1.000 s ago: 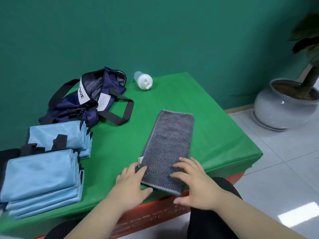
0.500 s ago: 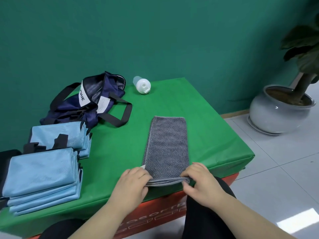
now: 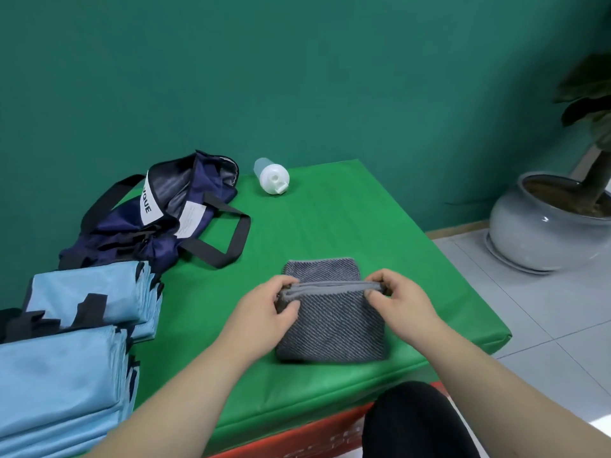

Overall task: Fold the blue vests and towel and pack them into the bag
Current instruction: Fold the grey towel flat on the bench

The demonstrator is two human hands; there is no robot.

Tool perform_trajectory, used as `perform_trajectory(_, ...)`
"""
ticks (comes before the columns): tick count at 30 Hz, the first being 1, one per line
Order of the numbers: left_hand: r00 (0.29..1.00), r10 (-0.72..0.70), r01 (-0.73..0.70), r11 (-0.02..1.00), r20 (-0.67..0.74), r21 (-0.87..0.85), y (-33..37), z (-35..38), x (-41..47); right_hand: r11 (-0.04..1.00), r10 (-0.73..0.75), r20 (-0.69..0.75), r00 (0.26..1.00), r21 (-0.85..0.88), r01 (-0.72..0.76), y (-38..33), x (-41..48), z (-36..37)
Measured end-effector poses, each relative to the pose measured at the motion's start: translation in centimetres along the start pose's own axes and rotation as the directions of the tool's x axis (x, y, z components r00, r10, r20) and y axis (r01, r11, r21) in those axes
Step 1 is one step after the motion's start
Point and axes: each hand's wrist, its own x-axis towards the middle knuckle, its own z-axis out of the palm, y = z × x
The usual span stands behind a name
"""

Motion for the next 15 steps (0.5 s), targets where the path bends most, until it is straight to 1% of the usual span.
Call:
perform_trajectory(3, 0.997, -0.076, 0.075, 0.997, -0.028, -0.005, -0.5, 0.2, 4.3, 0.998, 0.030, 0.004, 1.000, -0.055, -0.030, 0.1, 4.0, 0.5)
perform_trajectory(7, 0.988, -0.151, 0.151, 0.988, -0.015, 0.012, -1.5, 1.2, 9.0, 0.990, 0.051, 0.014, 0.999, -0.134, -0.048, 0.2, 8.8, 1.3)
perform_trajectory(9, 0.980, -0.193, 0.193, 0.981, -0.054, 0.009, -2.4, 1.8, 10.5, 0.974, 0.069, 0.025, 0.997, -0.218, -0.061, 0.7, 10.8, 2.0)
perform_trajectory(10, 0.976, -0.199, 0.203, 0.978, -0.089, 0.042, -2.9, 2.2, 10.9, 0.957, 0.071, 0.032, 0.997, -0.283, -0.059, 0.9, 11.5, 2.4)
perform_trajectory(11, 0.977, -0.176, 0.188, 0.977, -0.119, 0.097, -3.2, 2.4, 10.9, 0.935, 0.065, 0.032, 0.997, -0.351, -0.050, 1.1, 11.9, 2.8)
perform_trajectory(12, 0.984, -0.125, 0.143, 0.978, -0.126, 0.154, -3.3, 2.6, 10.6, 0.915, 0.048, 0.019, 0.999, -0.401, -0.036, 1.3, 12.1, 3.1)
perform_trajectory(13, 0.994, -0.054, 0.072, 0.978, -0.096, 0.198, -3.3, 2.8, 10.0, 0.902, 0.006, -0.002, 1.000, -0.431, -0.006, 1.3, 11.8, 3.3)
perform_trajectory(15, 0.997, 0.071, -0.079, 0.956, 0.038, 0.284, -3.1, 3.3, 8.5, 0.878, -0.151, -0.021, 0.988, -0.463, 0.124, 1.2, 10.2, 3.8)
